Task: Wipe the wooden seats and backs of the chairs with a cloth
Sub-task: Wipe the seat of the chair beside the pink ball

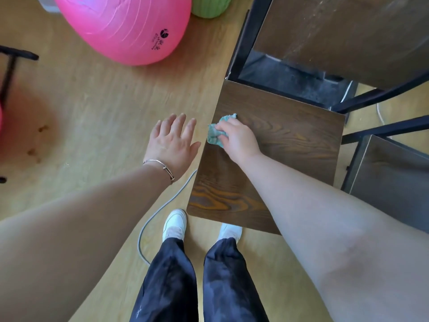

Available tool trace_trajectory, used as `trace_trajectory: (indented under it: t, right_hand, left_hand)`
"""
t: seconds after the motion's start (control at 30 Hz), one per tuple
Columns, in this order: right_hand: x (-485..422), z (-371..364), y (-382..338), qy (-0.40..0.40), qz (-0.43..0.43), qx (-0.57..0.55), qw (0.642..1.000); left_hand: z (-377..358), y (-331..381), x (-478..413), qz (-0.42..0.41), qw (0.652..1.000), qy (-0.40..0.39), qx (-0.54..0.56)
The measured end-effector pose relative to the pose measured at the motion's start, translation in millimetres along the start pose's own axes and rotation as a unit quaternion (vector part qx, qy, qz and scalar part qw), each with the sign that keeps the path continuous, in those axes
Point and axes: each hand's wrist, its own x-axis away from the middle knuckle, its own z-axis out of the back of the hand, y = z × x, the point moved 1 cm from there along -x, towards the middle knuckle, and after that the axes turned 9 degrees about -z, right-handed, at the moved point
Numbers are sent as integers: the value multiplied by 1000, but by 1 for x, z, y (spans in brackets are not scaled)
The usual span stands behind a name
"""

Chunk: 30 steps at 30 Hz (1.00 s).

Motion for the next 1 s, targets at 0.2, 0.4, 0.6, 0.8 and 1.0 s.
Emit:
trace_trajectory:
  t: [0.2,0.4,0.6,0.8,1.0]
  right_hand:
    - [84,-38,-2,-28,22,-37,999]
    - [166,-76,-3,-54,55,-23,997]
    - [191,-73,0,-67,-5,-68,995]
    - [146,19,90,221,-262,-105,934]
    - [106,79,185,231,-376,-55,895]
  left_hand:
    - [0,10,14,-28,999,-3,-18]
    - [-9,25,35,-55,998,-11,-25]
    - [-15,38,48,-66,997,-8,-37]
    - [-15,61,43,-80,996,5,-26]
    - [-23,87,27,-86,996,23,-9]
